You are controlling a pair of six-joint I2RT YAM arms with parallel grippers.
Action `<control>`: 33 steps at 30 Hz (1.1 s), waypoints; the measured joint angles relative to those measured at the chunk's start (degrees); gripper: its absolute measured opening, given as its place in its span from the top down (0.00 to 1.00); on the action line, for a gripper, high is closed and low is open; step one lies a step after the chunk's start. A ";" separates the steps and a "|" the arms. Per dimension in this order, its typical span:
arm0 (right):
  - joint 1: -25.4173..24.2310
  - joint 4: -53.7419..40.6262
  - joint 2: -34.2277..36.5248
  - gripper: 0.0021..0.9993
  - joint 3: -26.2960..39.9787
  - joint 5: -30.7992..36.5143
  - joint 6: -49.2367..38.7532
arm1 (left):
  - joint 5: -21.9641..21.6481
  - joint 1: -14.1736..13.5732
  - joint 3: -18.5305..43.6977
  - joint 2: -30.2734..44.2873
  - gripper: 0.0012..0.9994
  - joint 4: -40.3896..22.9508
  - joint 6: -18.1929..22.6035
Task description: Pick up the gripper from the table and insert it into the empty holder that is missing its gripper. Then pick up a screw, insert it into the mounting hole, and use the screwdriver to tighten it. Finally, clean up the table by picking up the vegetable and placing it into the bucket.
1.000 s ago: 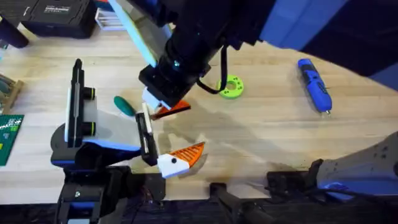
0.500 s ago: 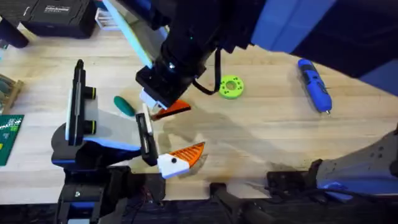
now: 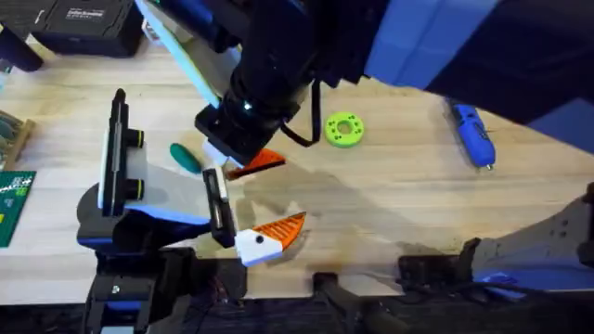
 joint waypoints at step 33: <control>-0.55 -1.70 0.05 1.00 0.17 -0.55 0.01 | -0.28 0.00 0.00 0.00 0.01 0.11 -0.33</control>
